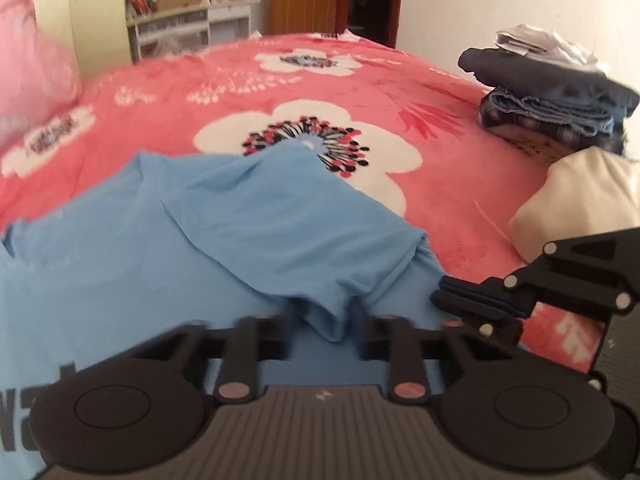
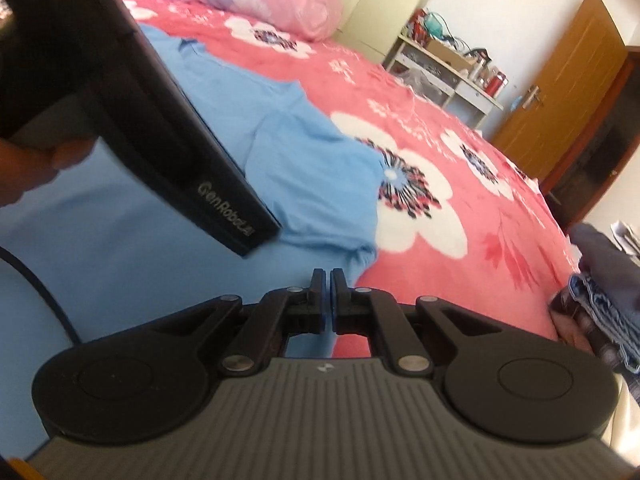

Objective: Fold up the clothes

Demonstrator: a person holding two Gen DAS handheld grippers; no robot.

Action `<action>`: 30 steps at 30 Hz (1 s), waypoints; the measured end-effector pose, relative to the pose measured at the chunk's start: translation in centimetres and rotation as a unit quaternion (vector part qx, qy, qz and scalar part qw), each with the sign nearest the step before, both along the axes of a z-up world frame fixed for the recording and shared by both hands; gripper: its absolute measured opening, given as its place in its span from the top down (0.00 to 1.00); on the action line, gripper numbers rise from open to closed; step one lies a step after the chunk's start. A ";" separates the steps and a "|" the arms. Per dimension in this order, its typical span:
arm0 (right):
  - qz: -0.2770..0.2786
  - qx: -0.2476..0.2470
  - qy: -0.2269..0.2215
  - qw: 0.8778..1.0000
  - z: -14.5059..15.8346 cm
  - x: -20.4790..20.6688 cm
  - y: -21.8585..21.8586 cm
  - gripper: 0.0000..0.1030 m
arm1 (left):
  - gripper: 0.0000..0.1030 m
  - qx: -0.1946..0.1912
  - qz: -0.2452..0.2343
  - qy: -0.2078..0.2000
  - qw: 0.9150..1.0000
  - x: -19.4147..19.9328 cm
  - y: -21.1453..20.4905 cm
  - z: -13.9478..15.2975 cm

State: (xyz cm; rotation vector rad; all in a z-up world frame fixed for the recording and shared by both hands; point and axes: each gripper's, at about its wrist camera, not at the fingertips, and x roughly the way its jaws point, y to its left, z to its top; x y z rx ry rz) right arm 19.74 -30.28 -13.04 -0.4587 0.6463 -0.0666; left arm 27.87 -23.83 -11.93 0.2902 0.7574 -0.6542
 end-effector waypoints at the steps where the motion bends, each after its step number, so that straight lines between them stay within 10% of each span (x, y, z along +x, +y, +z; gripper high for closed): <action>1: -0.001 0.001 0.001 1.000 -0.1 -0.1 0.0 0.99 | 0.95 0.002 0.004 -0.008 1.000 -0.1 0.0 0.1; 8: -0.005 -0.006 0.004 1.000 -0.6 0.1 0.0 0.99 | 0.95 0.020 -0.011 -0.087 0.996 -1.8 1.8 2.3; 17: -0.019 0.003 -0.006 1.000 0.2 0.3 -1.0 0.94 | 0.92 0.043 -0.027 -0.060 0.997 -1.7 2.8 0.0; 22: -0.010 0.112 -0.050 0.992 3.3 0.4 -3.0 0.93 | 0.72 -0.001 -0.048 -0.037 0.998 -2.0 4.1 0.6; 30: -0.020 0.096 -0.011 0.995 0.1 4.4 -1.4 0.91 | 0.54 -0.021 -0.036 -0.050 0.998 -0.8 6.2 2.7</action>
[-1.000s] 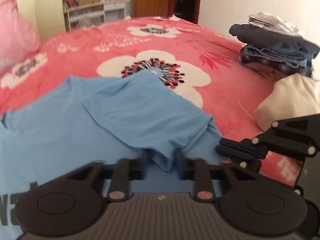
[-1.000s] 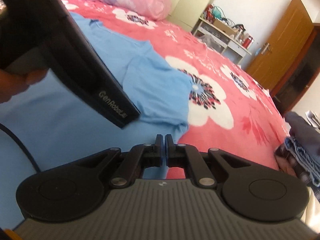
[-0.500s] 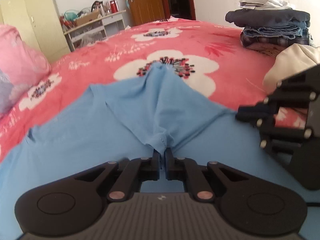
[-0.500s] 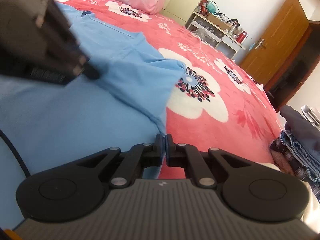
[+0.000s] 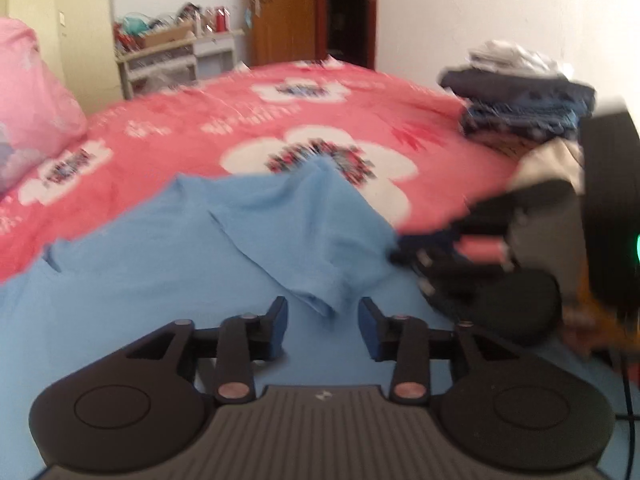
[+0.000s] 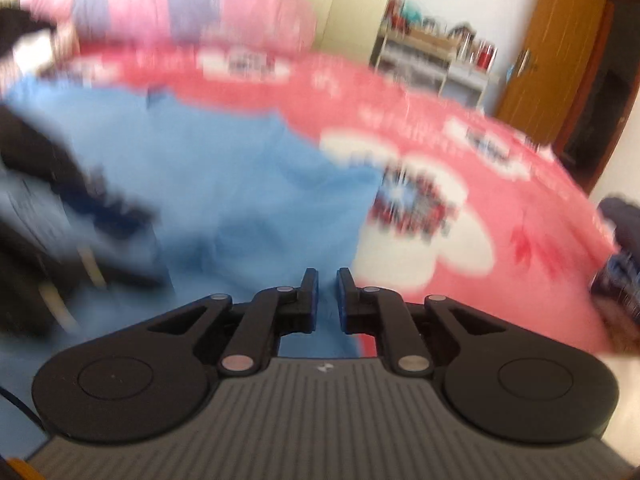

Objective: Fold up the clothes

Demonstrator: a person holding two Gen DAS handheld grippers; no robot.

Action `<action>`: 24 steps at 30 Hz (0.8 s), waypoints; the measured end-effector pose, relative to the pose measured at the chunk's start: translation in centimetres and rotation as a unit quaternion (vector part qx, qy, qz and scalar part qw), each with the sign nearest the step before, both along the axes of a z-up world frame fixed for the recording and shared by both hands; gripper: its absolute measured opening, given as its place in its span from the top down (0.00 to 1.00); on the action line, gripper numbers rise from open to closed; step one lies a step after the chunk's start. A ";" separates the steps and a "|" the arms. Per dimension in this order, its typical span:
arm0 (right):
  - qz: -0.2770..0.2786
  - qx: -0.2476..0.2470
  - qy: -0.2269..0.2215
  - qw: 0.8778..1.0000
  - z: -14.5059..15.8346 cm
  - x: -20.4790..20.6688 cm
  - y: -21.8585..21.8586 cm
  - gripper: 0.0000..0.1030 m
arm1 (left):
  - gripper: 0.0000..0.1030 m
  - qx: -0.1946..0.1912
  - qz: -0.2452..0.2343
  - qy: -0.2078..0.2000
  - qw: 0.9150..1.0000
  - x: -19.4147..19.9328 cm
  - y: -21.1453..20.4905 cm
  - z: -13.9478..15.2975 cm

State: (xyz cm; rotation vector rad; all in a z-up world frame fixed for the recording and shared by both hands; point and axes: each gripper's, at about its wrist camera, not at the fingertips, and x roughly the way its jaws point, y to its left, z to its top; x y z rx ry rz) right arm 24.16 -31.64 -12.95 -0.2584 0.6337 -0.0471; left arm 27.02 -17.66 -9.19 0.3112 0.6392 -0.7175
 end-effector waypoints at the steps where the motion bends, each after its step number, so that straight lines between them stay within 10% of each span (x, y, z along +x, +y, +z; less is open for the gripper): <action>1: 0.001 -0.004 -0.003 1.000 0.0 -0.1 0.1 0.91 | 0.52 0.002 0.007 -0.008 1.000 0.8 -0.3 0.3; 11: -0.002 0.020 -0.008 1.000 0.1 -0.6 -0.5 0.91 | 0.53 0.027 0.085 0.016 0.996 12.1 -3.7 -1.6; 17: -0.001 0.015 -0.008 1.000 -0.1 -0.5 -0.4 0.91 | 0.53 0.098 -0.018 -0.048 0.994 13.0 -6.9 -2.6; 21: -0.001 0.016 -0.008 1.000 -0.1 -0.4 -0.5 0.91 | 0.98 0.099 -0.019 -0.036 0.994 13.4 -7.6 -3.2; 24: -0.001 0.017 -0.008 1.000 -0.1 -0.6 -0.5 0.91 | 0.99 0.082 0.017 -0.040 0.996 13.4 -7.1 -2.8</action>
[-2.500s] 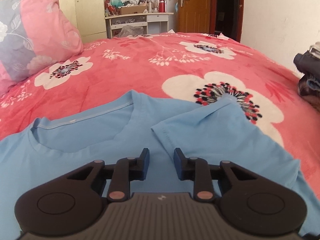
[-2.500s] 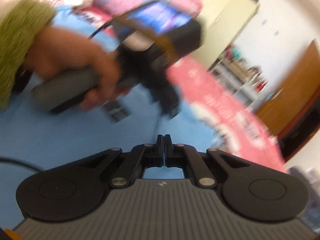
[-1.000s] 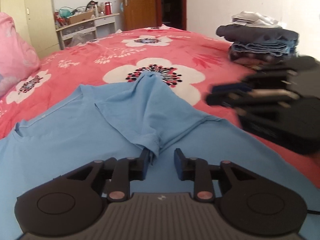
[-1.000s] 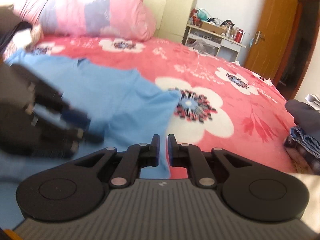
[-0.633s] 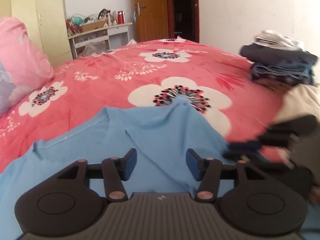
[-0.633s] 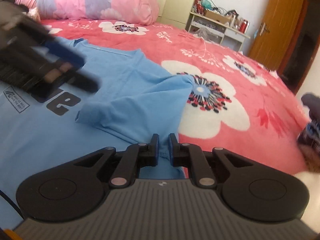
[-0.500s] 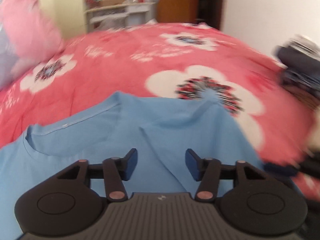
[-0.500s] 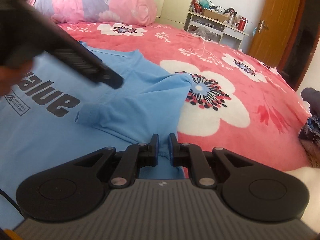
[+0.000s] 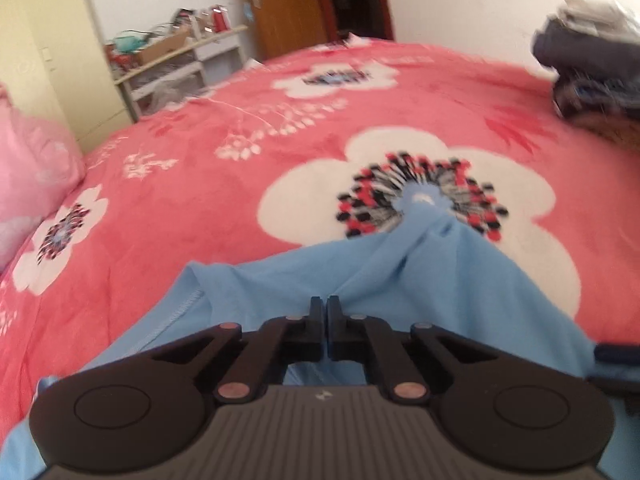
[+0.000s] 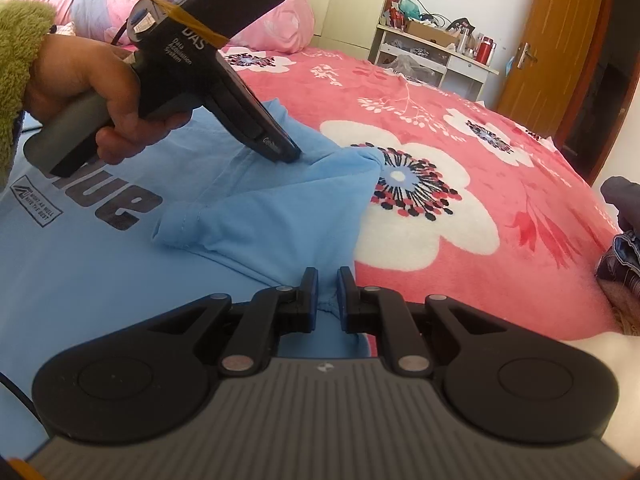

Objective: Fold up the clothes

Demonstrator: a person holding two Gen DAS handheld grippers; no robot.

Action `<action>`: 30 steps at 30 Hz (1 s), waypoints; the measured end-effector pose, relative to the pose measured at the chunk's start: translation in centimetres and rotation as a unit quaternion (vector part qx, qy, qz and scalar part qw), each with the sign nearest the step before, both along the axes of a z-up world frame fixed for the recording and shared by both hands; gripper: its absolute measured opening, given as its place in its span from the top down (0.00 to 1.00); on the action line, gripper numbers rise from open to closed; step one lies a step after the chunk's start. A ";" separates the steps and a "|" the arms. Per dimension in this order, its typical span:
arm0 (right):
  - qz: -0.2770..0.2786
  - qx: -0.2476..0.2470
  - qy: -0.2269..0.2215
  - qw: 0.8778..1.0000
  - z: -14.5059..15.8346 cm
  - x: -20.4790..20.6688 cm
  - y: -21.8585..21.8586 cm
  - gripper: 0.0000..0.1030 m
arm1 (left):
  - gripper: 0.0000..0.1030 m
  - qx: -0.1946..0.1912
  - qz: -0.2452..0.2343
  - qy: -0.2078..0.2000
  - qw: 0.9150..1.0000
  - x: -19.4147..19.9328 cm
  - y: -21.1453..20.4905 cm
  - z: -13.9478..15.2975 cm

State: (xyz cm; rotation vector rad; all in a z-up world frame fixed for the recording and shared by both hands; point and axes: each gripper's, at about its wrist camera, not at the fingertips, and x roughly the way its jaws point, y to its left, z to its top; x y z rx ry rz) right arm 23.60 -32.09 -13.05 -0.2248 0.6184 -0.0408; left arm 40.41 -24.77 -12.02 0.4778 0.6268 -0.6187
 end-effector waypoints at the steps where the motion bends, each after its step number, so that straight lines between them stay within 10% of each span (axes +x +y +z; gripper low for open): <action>1: 0.000 0.000 0.000 1.000 0.0 0.0 0.0 0.91 | 0.99 -0.003 0.019 -0.004 1.000 0.2 0.2 0.2; 6: 0.000 0.000 0.001 1.000 0.0 -0.1 0.0 0.91 | 0.96 -0.002 0.078 0.021 0.997 2.3 1.2 0.4; 11: 0.001 -0.001 0.002 1.000 -0.1 -0.1 0.0 0.91 | 0.52 -0.017 0.052 -0.012 0.998 1.3 0.7 3.2; 15: 0.001 -0.009 0.002 1.000 -0.2 -0.1 0.3 0.91 | 0.52 -0.031 0.004 -0.030 0.999 0.0 -1.4 5.8; 18: 0.001 -0.013 0.001 1.000 -0.3 -0.1 0.4 0.91 | 0.52 0.031 -0.066 -0.049 0.996 -1.8 -4.9 6.0; 27: 0.002 -0.012 0.001 1.000 -0.3 0.0 0.4 0.91 | 0.88 0.270 -0.185 -0.102 0.939 -4.2 -9.4 -0.2; 30: 0.002 -0.013 0.001 1.000 -0.3 0.0 0.4 0.91 | 0.93 0.253 -0.154 -0.081 0.952 -2.4 -8.5 -0.1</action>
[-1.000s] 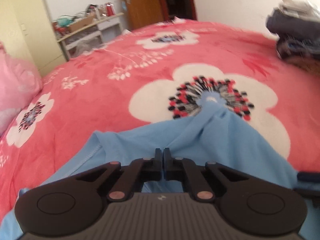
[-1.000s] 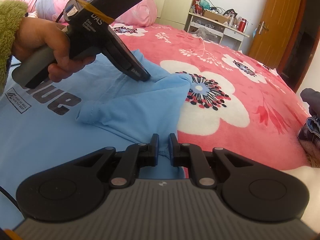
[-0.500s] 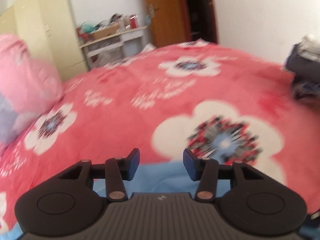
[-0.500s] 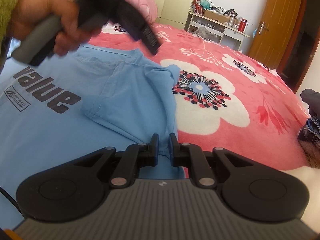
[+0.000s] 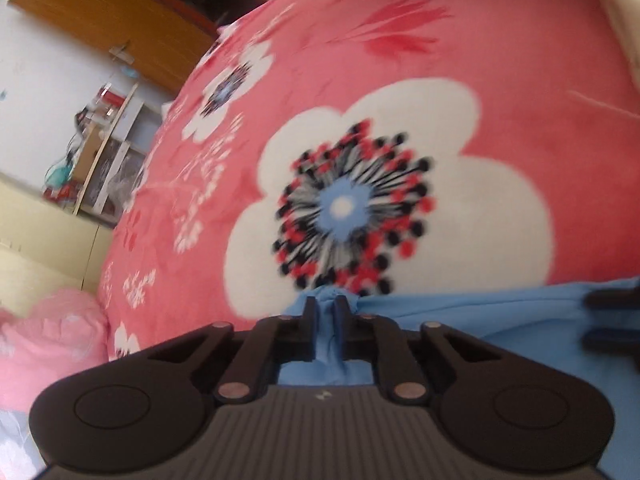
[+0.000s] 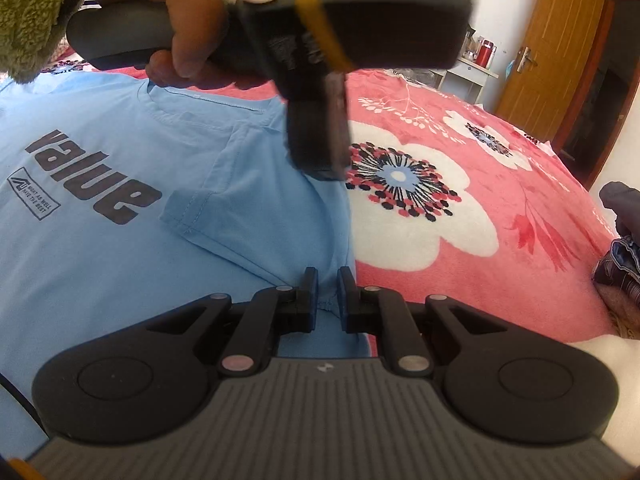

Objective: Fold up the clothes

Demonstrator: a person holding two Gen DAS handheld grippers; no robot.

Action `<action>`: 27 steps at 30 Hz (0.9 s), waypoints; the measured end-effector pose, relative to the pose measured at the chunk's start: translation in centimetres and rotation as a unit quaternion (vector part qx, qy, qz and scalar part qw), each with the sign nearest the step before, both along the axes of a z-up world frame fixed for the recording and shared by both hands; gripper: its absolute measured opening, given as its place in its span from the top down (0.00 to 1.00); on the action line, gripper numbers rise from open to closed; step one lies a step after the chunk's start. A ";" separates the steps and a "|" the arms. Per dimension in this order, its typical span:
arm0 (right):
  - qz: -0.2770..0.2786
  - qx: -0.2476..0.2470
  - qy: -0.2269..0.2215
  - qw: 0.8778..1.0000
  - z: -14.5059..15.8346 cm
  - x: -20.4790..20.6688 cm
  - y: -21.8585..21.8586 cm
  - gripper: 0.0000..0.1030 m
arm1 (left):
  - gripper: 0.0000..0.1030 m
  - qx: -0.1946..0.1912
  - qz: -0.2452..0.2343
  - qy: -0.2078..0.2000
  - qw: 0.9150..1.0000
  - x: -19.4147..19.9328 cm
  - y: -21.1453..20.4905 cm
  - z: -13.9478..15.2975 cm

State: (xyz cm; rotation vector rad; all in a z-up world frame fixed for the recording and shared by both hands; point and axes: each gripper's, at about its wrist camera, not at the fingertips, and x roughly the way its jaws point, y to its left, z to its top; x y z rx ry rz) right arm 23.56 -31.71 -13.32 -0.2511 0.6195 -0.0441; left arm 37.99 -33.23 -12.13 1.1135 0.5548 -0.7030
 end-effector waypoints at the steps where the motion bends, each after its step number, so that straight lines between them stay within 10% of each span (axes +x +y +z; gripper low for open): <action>1: 0.000 0.000 0.000 1.000 0.0 0.0 0.0 0.91 | 0.95 -0.026 0.027 0.014 0.999 1.1 0.5 0.5; 9: -0.001 -0.001 -0.001 1.000 0.0 -0.1 0.1 0.91 | 0.97 -0.196 0.212 0.082 0.954 9.0 5.5 4.8; 12: -0.001 -0.003 -0.001 1.000 0.0 -0.1 0.2 0.91 | 0.79 -0.209 0.146 0.103 0.961 6.8 4.8 6.4; 15: 0.000 -0.007 -0.001 1.000 -0.1 -0.1 0.2 0.91 | 0.64 -0.143 0.051 0.079 0.985 3.3 1.8 5.8; 18: 0.000 -0.010 -0.001 1.000 -0.1 -0.2 0.3 0.91 | 0.69 -0.041 0.003 0.068 0.997 1.7 -0.8 2.7; 22: 0.000 -0.010 -0.002 1.000 -0.1 -0.2 0.3 0.91 | 0.91 -0.005 0.011 0.087 0.996 2.2 -1.5 0.7; 25: 0.000 -0.012 -0.002 1.000 -0.1 -0.2 0.4 0.91 | 0.94 -0.086 0.075 0.134 0.984 4.3 -0.3 2.3; 27: 0.000 -0.012 -0.002 1.000 -0.1 -0.2 0.4 0.91 | 0.95 -0.173 0.150 0.186 0.955 7.0 1.7 3.7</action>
